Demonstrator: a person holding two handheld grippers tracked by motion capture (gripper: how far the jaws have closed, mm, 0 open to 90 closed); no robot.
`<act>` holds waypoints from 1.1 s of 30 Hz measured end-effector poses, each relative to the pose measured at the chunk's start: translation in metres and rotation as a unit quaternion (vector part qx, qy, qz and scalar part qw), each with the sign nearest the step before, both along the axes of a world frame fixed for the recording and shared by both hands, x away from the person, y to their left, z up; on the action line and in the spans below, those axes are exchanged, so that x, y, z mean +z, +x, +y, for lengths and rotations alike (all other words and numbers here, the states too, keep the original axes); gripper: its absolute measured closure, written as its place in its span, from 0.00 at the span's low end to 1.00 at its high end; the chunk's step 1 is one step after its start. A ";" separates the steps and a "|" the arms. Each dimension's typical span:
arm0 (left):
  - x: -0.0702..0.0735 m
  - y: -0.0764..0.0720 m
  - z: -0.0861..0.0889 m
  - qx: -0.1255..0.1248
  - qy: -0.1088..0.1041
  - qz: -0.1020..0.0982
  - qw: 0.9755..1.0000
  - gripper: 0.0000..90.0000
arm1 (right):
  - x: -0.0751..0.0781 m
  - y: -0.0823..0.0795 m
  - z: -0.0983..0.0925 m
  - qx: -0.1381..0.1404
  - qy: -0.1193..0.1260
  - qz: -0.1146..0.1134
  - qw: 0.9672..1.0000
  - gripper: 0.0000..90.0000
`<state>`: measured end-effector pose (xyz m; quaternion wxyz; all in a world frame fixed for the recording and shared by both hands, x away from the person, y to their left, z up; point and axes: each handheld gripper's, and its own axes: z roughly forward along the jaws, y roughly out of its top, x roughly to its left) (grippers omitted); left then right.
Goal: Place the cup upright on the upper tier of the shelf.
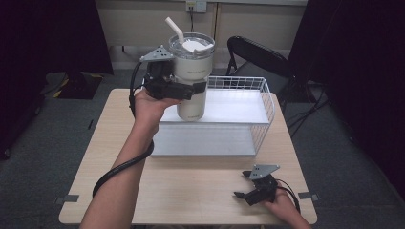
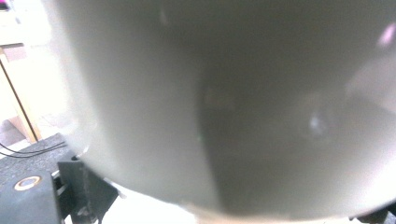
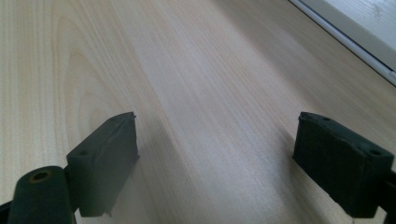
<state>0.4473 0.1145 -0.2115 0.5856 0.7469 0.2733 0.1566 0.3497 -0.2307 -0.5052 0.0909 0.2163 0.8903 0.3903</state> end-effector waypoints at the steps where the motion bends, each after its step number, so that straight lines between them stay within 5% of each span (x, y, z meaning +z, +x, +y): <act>1: 0.000 0.000 0.000 0.000 0.000 0.000 1.000 0.11 | 0.000 0.000 0.000 0.000 0.000 0.000 1.000 0.15; 33: -0.011 0.025 -0.009 0.023 -0.002 -0.006 1.000 0.11 | 0.000 0.000 0.000 0.001 0.000 0.000 1.000 0.15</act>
